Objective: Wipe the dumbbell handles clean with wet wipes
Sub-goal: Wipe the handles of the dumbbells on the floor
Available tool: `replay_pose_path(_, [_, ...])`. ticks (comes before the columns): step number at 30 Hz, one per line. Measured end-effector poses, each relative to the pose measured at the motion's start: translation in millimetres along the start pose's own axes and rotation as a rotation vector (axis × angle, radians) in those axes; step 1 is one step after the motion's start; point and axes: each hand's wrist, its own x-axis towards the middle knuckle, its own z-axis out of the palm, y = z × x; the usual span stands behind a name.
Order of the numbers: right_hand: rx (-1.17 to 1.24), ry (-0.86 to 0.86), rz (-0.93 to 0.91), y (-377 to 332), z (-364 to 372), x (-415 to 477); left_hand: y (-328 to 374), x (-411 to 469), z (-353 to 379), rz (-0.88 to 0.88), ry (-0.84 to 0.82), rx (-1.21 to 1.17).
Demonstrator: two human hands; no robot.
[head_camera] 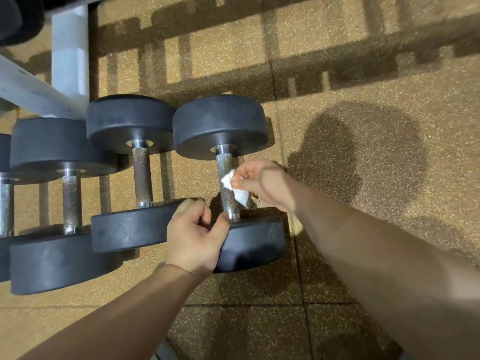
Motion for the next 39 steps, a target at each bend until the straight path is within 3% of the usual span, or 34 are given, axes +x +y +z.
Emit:
replay_pose_path(2, [-0.026, -0.171, 0.027, 10, -4, -16, 0, 0, 0, 0.003, -0.001, 0.001])
replay_pose_path(3, [0.005, -0.177, 0.021, 13, -3, -16, 0, 0, -1, 0.004, -0.001, -0.003])
replay_pose_path(8, [0.263, 0.224, -0.051, -14, 10, 21, 2, 0, 0, -0.007, 0.003, -0.009])
replay_pose_path(10, [0.327, 0.274, -0.060, -16, 15, 24, 2, 0, 0, -0.007, -0.001, -0.007])
replay_pose_path(15, [0.090, 0.019, -0.051, 6, 8, -11, 1, 1, -1, -0.011, -0.009, -0.022])
replay_pose_path(17, [0.065, -0.010, -0.042, 9, 5, -11, 2, 1, -1, -0.013, -0.006, -0.024])
replay_pose_path(23, [0.389, 0.331, -0.076, -11, 17, 26, 2, 1, 0, -0.015, -0.001, -0.020])
replay_pose_path(25, [0.359, 0.235, -0.047, -6, 16, 18, 2, 0, -1, -0.011, -0.003, -0.016])
replay_pose_path(28, [0.116, -0.046, 0.030, 8, 5, -8, 2, 0, -1, -0.010, -0.006, -0.017])
replay_pose_path(31, [-0.016, -0.045, 0.043, 5, 1, -12, 1, 0, -1, -0.012, -0.008, -0.017])
replay_pose_path(35, [0.343, 0.258, -0.070, -12, 11, 16, 0, -1, -1, 0.001, -0.005, -0.023])
replay_pose_path(37, [0.518, 0.279, -0.077, -14, 16, 23, 0, -1, -1, -0.003, -0.006, -0.022])
replay_pose_path(39, [0.444, 0.200, -0.021, -10, 14, 15, 1, -1, -1, -0.005, -0.010, -0.028])
